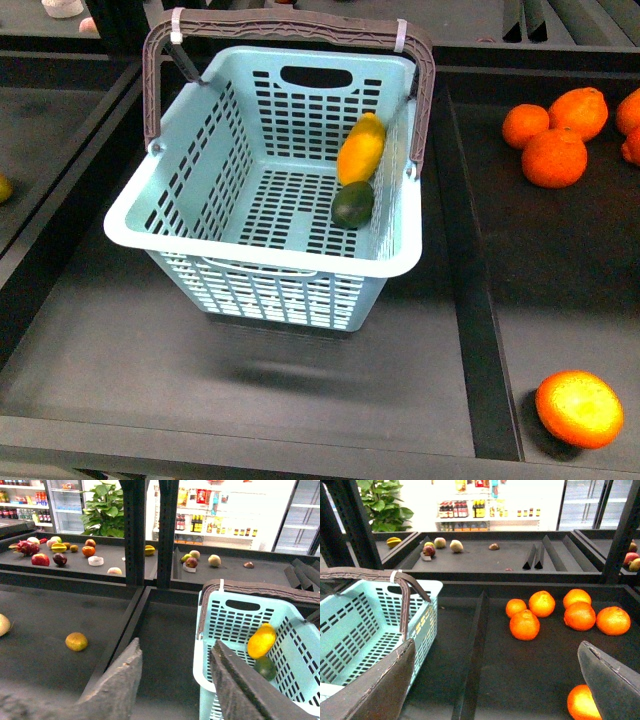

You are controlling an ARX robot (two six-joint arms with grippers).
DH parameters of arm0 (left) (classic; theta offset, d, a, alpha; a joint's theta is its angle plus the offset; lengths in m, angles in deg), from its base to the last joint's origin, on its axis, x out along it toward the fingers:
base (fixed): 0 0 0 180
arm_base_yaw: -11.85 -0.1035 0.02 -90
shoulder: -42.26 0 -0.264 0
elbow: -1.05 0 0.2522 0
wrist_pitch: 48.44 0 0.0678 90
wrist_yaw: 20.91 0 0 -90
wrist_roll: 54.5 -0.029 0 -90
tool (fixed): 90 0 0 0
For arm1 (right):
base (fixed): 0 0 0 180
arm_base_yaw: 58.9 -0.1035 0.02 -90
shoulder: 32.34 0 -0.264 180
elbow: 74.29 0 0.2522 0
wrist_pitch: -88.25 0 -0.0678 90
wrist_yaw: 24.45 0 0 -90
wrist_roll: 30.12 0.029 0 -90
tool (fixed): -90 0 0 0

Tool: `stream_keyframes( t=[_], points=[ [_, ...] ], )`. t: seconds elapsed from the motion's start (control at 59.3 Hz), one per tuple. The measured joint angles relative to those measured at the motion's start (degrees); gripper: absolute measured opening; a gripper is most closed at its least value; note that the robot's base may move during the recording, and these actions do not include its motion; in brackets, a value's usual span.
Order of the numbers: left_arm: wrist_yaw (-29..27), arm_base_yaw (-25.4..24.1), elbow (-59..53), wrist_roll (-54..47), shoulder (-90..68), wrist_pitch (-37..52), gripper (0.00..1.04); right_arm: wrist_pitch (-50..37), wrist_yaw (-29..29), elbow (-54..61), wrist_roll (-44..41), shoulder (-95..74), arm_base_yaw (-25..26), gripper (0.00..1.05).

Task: Pick mango and avocado into basket

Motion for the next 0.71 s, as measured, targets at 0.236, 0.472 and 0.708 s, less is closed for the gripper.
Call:
stream_keyframes(
  t=[0.236, 0.472, 0.708],
  points=[
    [0.0, 0.0, 0.0, -0.1, 0.0, 0.0, 0.96, 0.0, 0.0, 0.0, 0.0, 0.0, 0.0, 0.96],
    [0.0, 0.0, 0.0, -0.1, 0.0, 0.0, 0.96, 0.0, 0.0, 0.0, 0.0, 0.0, 0.0, 0.96],
    [0.0, 0.0, 0.0, -0.1, 0.0, 0.0, 0.96, 0.0, 0.0, 0.0, 0.0, 0.0, 0.0, 0.96]
  ],
)
